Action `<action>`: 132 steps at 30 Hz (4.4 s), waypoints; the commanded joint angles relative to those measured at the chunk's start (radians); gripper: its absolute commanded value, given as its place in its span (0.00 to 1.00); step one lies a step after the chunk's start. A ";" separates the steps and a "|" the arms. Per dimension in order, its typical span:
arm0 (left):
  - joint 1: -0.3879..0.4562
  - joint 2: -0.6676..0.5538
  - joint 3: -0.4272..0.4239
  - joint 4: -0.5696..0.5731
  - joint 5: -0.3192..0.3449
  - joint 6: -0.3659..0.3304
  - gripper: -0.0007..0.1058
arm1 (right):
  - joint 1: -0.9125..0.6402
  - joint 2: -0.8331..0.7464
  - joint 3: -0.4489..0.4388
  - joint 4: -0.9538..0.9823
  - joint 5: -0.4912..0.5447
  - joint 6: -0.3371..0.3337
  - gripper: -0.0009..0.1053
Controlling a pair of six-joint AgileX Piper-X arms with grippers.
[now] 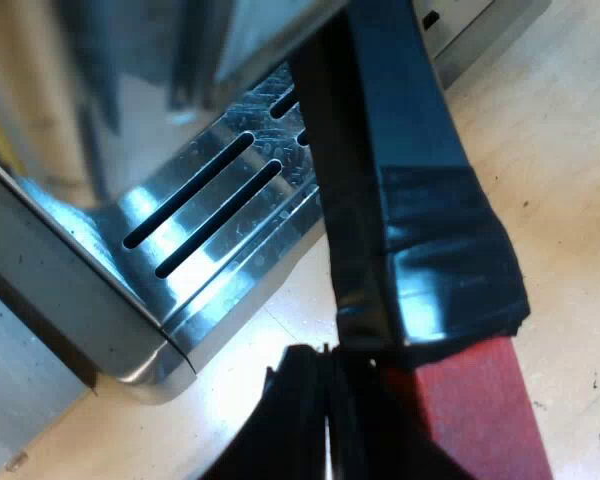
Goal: Put the handle in the coffee machine
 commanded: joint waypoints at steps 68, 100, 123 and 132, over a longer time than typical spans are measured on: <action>-0.003 -0.183 -0.005 -0.103 0.205 -0.159 0.60 | -0.003 -0.701 0.072 0.786 -0.515 0.255 0.69; 0.036 -0.558 -0.230 -0.101 -0.267 -0.280 0.75 | -0.548 -0.749 -0.365 1.510 -0.621 0.137 0.69; 0.036 -0.970 -0.227 0.052 -0.340 -0.249 0.75 | -0.918 -1.176 -0.365 1.726 -0.798 -0.021 0.69; 0.036 -1.128 -0.210 0.223 -0.340 -0.191 0.75 | -0.918 -1.399 -0.367 1.790 -0.798 -0.021 0.69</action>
